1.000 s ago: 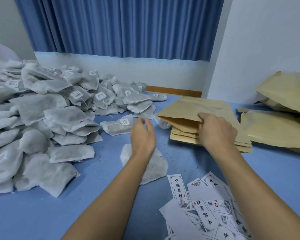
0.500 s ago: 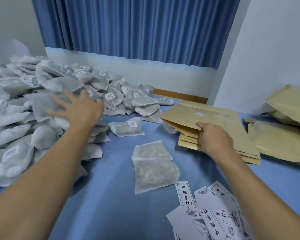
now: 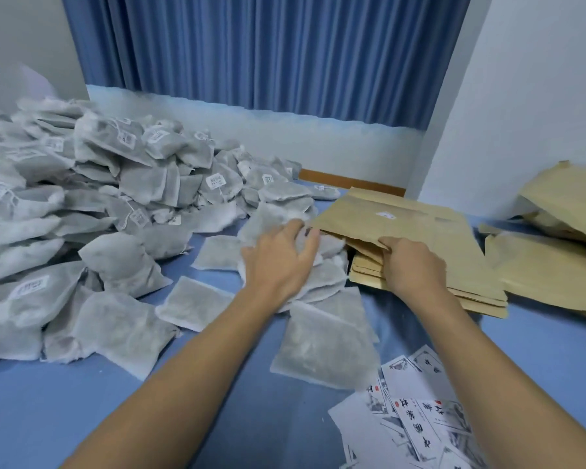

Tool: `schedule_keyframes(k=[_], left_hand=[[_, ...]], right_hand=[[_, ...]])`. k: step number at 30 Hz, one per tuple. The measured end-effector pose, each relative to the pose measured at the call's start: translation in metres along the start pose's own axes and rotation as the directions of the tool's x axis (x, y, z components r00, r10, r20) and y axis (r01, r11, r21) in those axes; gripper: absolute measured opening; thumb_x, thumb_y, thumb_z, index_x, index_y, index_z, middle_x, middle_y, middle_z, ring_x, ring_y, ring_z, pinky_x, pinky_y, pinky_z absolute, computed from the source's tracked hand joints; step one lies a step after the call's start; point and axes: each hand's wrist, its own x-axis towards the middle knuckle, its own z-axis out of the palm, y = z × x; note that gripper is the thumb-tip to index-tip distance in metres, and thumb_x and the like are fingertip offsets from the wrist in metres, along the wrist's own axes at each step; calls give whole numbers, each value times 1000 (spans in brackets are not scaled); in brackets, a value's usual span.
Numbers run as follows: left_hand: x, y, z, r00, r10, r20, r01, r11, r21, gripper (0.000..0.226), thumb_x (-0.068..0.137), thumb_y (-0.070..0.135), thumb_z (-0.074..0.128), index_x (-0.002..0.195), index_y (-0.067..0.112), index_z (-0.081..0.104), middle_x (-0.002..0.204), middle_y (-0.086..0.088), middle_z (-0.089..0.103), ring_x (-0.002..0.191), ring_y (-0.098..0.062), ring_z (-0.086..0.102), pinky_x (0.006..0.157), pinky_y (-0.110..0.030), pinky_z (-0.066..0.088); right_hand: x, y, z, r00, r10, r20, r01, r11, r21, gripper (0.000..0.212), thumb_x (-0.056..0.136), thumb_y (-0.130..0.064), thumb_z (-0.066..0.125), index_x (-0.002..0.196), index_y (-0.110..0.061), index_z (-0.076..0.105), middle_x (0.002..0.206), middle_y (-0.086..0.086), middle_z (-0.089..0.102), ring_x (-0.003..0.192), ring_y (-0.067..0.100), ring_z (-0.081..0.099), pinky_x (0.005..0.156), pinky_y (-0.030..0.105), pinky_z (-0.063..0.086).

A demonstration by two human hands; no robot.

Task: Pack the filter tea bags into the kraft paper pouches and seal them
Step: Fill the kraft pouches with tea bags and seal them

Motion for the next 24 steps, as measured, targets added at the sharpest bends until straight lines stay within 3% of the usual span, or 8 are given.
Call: schedule_keyframes(k=[2,4,7,10,16,19,22,24], left_hand=[[14,-4,-6,971,81,-224,-60,993,98,41,96,57,31,112,35,62,129,4,58,123,-20,49,104,-54,32],[45,-23,-20,937,63,-343,29,966,257,38,95,51,37,118,34,61,142,-1,48,133,-24,40,109,-61,24],[99,-57,-41,981,-135,-138,183,879,440,53,93,54,37,141,34,45,162,-15,18,150,-39,10,108,-77,3],[137,-81,-41,960,-278,33,222,827,516,69,90,67,33,153,42,25,167,-12,-5,151,-43,-10,106,-81,-2],[165,-69,-4,945,-263,193,155,883,443,77,83,82,27,153,51,16,168,-5,-13,151,-43,-13,108,-78,-2],[181,-57,10,915,-311,259,200,903,379,89,74,91,27,153,54,10,167,-7,-17,150,-47,-15,107,-79,-5],[208,-48,21,897,-343,279,238,906,349,97,66,97,30,151,60,3,167,-8,-14,149,-48,-15,106,-80,-1],[221,-47,29,864,-344,368,218,914,343,96,69,90,38,154,52,12,167,-15,-5,151,-47,-5,112,-76,5]], right_hand=[[-1,2,2,1000,0,-15,0,1000,15,40,95,-10,47,123,-34,63,111,5,68,105,31,60,92,41,46],[-1,3,4,1000,1,-22,-1,1000,21,40,95,-10,45,122,-33,63,107,6,69,103,32,60,90,41,45],[-1,1,5,1000,7,-27,-7,1000,11,40,96,-11,44,123,-34,63,106,6,69,102,32,61,92,42,46],[1,-3,7,999,30,-24,-29,999,19,40,96,-11,45,123,-35,63,103,5,68,100,31,60,95,45,46],[6,-6,8,999,30,-27,-30,1000,-4,38,96,-14,44,121,-37,62,95,4,65,89,30,56,93,45,45],[6,-2,10,1000,12,-21,-12,1000,-25,36,97,-14,42,118,-37,61,89,1,63,79,27,47,86,41,46],[2,3,11,998,-20,-57,18,999,-39,32,98,-17,41,116,-34,61,85,0,59,76,28,47,75,37,43],[-1,5,11,996,-44,-83,40,998,-49,31,99,-19,41,118,-32,61,93,0,64,79,28,53,75,36,44]])
